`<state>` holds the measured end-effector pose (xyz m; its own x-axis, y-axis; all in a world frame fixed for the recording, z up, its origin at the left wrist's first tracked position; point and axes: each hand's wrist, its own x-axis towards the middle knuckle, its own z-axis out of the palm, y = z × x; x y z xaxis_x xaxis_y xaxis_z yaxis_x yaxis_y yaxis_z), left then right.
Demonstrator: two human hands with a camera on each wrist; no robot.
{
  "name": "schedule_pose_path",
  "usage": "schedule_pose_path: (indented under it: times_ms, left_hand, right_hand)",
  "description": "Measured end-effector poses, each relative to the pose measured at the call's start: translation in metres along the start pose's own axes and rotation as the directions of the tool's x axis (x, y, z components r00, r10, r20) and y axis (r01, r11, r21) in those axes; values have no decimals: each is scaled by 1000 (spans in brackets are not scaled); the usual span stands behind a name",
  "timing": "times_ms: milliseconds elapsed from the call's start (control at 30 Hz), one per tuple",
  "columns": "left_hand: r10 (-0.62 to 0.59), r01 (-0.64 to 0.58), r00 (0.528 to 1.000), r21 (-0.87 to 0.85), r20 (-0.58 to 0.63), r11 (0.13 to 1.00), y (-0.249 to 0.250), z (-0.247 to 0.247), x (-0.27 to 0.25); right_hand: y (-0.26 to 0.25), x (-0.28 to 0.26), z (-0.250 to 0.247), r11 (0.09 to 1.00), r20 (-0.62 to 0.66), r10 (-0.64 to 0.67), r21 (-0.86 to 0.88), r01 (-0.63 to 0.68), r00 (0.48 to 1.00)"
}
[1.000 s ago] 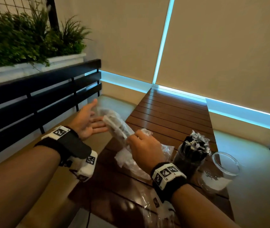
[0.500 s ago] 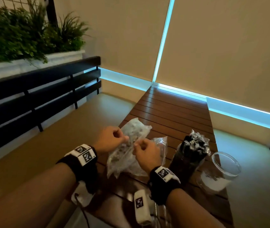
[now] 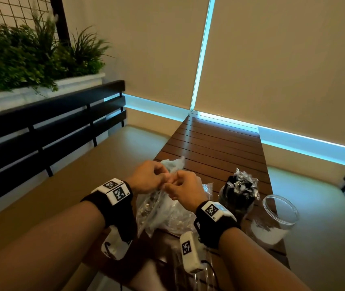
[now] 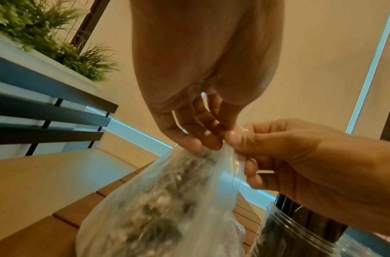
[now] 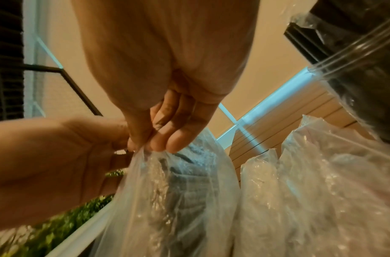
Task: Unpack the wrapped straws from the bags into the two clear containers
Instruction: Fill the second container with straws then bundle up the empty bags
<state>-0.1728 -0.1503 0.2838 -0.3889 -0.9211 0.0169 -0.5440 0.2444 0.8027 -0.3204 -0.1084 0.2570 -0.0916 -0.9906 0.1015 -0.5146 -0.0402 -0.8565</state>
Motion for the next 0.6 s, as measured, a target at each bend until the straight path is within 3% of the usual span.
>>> schedule_pose_path:
  times_ms: [100,200,267,400,500,600]
  left_hand:
    - [-43,54,983,56,-181,997,0,-2,2]
    - [-64,145,946,239,-316,960,-4,-20,2]
    - [-38,140,949,309,-314,941,-2,-24,0]
    - [-16,97,950,248,-312,964,17,-19,-4]
    - [3,47,956,162,-295,986,25,-13,-10]
    - [31,41,982,368,-185,929,16,-1,-17]
  right_hand:
    - [4,-1,-12,989,-36,51,141,-45,998]
    - [14,-1,-28,992,-305,127,34,-123,944]
    - [13,-5,-32,976,-398,76,-156,-149,914]
    - [-4,-9,-22,911,-318,-183,-411,38,930]
    - [-10,-5,-17,907,-267,-249,-402,127,931]
    - [-13,0,-18,952,-330,-217,-279,125,919]
